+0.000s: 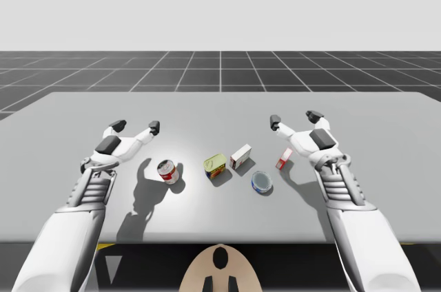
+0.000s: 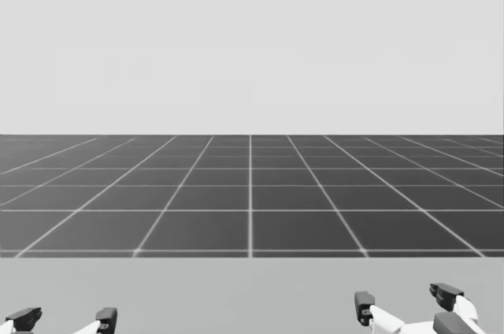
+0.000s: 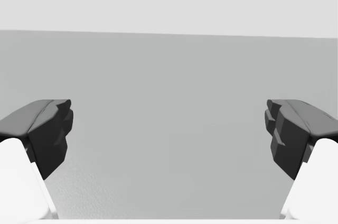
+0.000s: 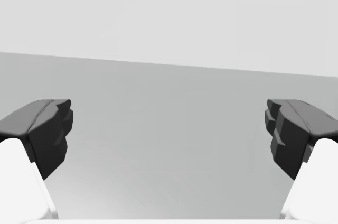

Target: Grasp the soup can and hold it up.

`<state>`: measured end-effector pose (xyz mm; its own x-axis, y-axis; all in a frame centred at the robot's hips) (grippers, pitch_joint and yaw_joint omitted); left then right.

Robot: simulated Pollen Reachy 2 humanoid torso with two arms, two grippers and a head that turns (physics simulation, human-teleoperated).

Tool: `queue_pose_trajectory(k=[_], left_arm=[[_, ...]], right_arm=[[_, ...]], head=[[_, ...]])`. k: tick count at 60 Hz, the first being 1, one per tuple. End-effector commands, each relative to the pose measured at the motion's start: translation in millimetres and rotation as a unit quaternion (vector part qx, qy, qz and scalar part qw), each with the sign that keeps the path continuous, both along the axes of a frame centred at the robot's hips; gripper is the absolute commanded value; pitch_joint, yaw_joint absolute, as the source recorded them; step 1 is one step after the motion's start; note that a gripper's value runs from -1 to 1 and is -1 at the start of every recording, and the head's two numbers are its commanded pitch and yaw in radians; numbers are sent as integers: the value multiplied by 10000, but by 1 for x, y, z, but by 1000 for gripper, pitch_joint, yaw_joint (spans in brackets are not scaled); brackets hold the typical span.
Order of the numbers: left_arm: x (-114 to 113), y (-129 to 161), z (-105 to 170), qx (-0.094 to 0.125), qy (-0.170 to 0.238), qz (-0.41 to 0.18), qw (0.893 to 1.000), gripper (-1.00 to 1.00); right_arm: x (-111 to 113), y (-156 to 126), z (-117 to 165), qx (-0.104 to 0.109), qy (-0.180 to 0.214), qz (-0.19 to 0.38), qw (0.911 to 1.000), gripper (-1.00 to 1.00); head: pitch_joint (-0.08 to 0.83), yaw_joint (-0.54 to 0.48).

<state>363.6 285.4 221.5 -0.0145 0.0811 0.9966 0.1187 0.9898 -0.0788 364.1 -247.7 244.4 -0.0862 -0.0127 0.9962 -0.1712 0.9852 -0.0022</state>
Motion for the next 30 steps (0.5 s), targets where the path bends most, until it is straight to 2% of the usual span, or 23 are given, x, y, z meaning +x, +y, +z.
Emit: queue_pose_trajectory(k=[1,4,12,17,30], left_arm=[[0,-1,-1,76,-18,10,10000,-1000],[0,-1,-1,84,-23,9,10000,-1000],[0,-1,-1,87,-22,8,10000,-1000],[0,-1,-1,92,-17,2,10000,-1000],[0,-1,-1,121,-25,22,9999,-1000]], right_arm=[[-1,1,-1,-17,-79,-152,9999,-1000],[-2,3,0,-26,-118,14,9999,-1000],[-1,3,1,-70,-114,-43,9999,-1000],[-1,2,2,-69,-153,-167,9997,-1000],[-2,2,3,-154,-273,-358,9989,-1000]], head=[[3,-5],[13,-5],[74,-7],[168,-11],[337,-2]])
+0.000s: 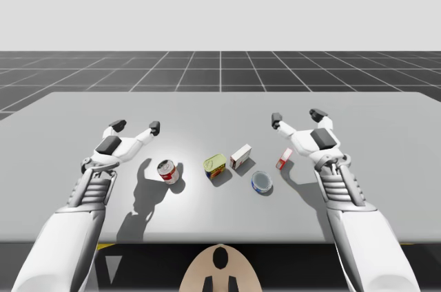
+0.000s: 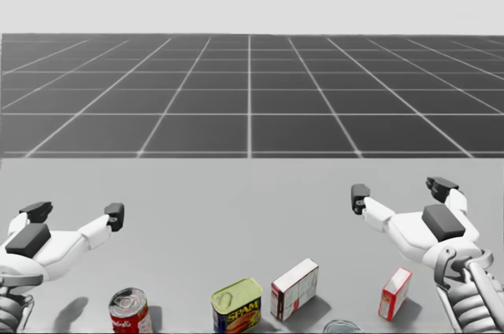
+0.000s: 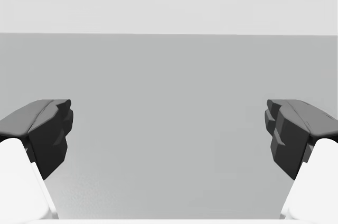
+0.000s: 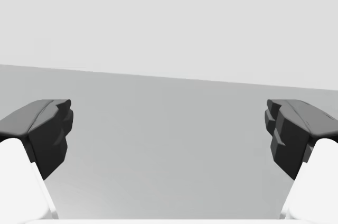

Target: Grasp the soup can and hold it up.

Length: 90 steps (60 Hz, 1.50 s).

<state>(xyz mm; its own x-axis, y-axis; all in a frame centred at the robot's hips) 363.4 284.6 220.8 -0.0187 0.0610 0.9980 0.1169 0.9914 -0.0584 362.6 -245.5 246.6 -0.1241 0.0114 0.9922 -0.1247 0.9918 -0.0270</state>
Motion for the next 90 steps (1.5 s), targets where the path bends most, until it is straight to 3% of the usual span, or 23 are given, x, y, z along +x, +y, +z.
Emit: queue_pose_trajectory(k=[1,15,24,39,57,63,65,68,72,80,90], left_arm=[[0,0,0,20,-5,13,10000,-1000],[0,1,0,41,-82,15,10000,-1000],[1,1,0,77,-155,17,9998,-1000],[0,-2,-1,132,-201,1,9997,-1000],[-11,-16,5,206,-289,-195,9992,-1000],[-23,-21,12,108,-279,-312,9991,-1000],[-35,-25,19,-14,-140,-525,9985,-1000],[-43,-26,22,83,11,-649,9979,-1000],[-61,-31,23,-209,53,-645,9977,-1000],[-98,-34,12,-56,408,-1145,9926,-1000],[-125,-31,-18,103,646,-1271,9897,-1000]], right_arm=[[0,-1,1,-61,-88,-139,9998,-1000],[1,0,0,-128,-80,-156,9998,-1000],[0,-1,1,-115,-70,-149,9998,-1000],[-1,-1,1,-117,-87,-126,9998,-1000],[0,-1,0,-145,-103,-108,9998,-1000],[0,-1,-1,-150,-96,-118,9998,-1000],[0,-1,-1,-146,-91,-130,9998,-1000],[-1,-1,-1,-140,-90,-134,9998,-1000],[-1,-1,-1,-138,-92,-136,9998,-1000],[0,-2,-1,-132,-106,-136,9998,-1000],[0,-3,0,-121,-123,-140,9998,-1000]], head=[[354,0],[499,43],[575,122],[648,252],[678,285],[674,285],[671,285],[668,286],[667,288],[664,293],[667,295]])
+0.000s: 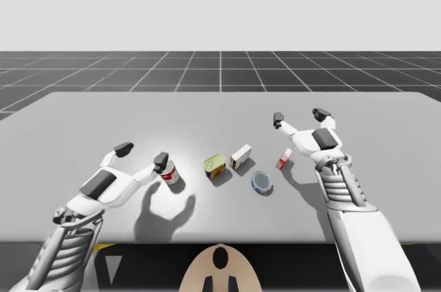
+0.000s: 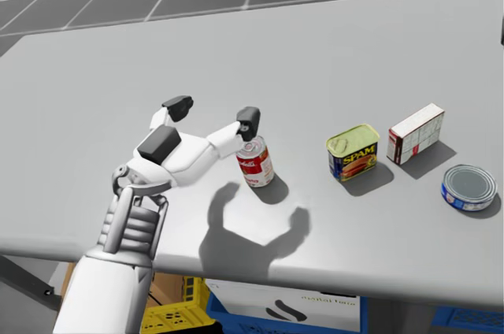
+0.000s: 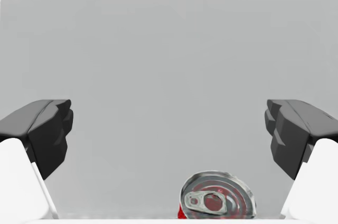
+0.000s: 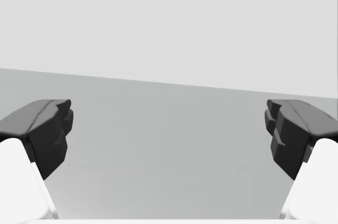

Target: Grasp the soup can and hold it up.

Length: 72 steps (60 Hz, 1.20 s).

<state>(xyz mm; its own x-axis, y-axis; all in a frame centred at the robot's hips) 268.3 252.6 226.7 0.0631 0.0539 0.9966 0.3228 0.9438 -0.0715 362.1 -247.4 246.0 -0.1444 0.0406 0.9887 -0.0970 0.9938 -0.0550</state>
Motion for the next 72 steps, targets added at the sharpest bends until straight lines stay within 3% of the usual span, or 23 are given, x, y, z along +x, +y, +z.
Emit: queue_pose_trajectory(k=[1,11,23,48,61,63,65,66,72], left_arm=[[-30,1,-26,112,303,-203,9993,-1000],[-42,0,-67,256,601,-225,9976,-1000],[-28,-6,-93,355,931,-188,9948,-1000],[12,-33,-92,352,1058,-158,9936,-1000],[19,-41,-88,248,1040,-159,9941,-1000],[18,-42,-88,255,1008,-131,9945,-877],[17,-42,-89,254,992,-117,9947,-477],[17,-42,-89,265,1002,-138,9945,938],[15,-42,-91,296,1003,-134,9944,1000]], right_arm=[[0,-1,1,9,-18,-5,10000,-1000],[0,-2,3,29,-62,-2,10000,-1000],[-2,-2,6,7,-142,-5,9999,-1000],[-3,-2,7,-17,-188,-28,9998,-1000],[-3,-3,8,-3,-195,-30,9998,-1000],[-3,-3,8,-2,-196,-32,9998,-1000],[-4,-3,8,-2,-196,-32,9998,-1000],[-4,-3,8,-1,-194,-30,9998,-1000],[-4,-2,8,-5,-196,-30,9998,-1000]], head=[[667,296],[669,309],[670,319],[674,322],[671,321],[670,320],[669,321],[667,322],[658,326]])
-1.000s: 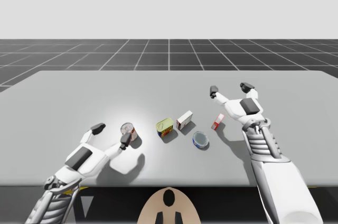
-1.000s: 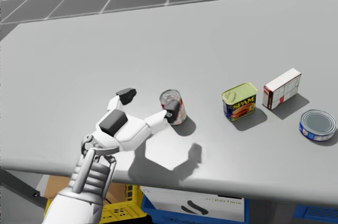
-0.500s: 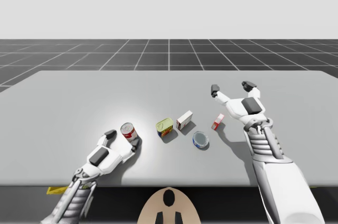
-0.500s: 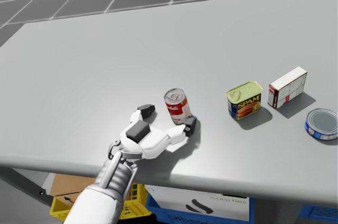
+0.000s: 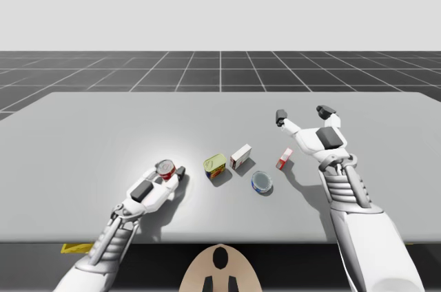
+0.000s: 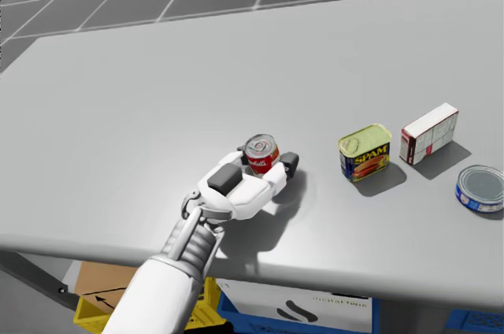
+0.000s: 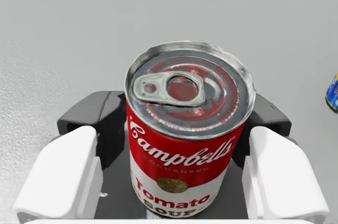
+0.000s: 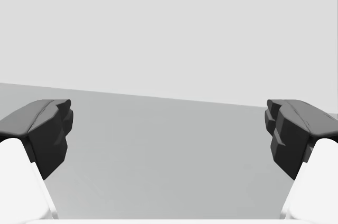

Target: Grasp the soup can and hold it up.

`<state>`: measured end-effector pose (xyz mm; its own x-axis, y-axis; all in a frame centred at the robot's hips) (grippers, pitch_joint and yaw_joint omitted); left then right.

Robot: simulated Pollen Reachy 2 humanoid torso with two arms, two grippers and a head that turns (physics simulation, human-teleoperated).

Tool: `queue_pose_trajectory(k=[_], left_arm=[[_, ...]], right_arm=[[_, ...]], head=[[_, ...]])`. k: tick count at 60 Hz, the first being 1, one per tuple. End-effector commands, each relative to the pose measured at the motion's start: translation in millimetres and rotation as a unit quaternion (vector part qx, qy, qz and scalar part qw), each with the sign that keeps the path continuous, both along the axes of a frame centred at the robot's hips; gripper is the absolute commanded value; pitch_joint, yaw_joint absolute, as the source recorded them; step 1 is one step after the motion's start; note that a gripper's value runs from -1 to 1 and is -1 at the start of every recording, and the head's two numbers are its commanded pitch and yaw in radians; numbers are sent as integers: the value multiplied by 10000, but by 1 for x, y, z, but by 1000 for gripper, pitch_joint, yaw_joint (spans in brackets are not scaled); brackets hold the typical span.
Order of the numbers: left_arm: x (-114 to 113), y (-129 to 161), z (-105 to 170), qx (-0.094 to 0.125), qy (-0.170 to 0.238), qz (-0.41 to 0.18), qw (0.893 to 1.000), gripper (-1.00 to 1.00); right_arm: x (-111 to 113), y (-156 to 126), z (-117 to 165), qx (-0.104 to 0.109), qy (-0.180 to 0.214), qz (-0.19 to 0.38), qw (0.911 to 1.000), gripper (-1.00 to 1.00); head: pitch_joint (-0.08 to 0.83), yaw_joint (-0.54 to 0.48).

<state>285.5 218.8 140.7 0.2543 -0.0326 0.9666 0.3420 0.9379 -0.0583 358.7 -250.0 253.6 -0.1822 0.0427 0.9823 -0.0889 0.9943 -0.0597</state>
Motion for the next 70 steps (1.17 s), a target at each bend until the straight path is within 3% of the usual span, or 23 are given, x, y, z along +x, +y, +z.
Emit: queue_pose_trajectory(k=[1,26,36,58,64,70], left_arm=[[-2,-8,-5,-109,35,52,9999,1000],[-5,-8,-5,16,-57,4,10000,1000],[-7,-8,14,53,-217,-41,9997,1000],[-11,3,128,408,-1366,56,9898,1000],[-10,4,172,517,-1893,176,9804,1000],[-11,2,213,556,-2413,289,9684,1000]], right_arm=[[0,0,0,1,-3,-1,10000,-1000],[-1,-1,1,26,-8,-26,10000,-1000],[-1,-3,1,42,-4,-29,10000,-1000],[-2,-4,4,219,195,147,9995,-1000],[-2,-5,3,325,276,302,9986,-1000],[-2,-5,1,224,279,371,9987,-1000]], head=[[656,326],[377,336],[359,339],[353,334],[346,330],[341,325]])
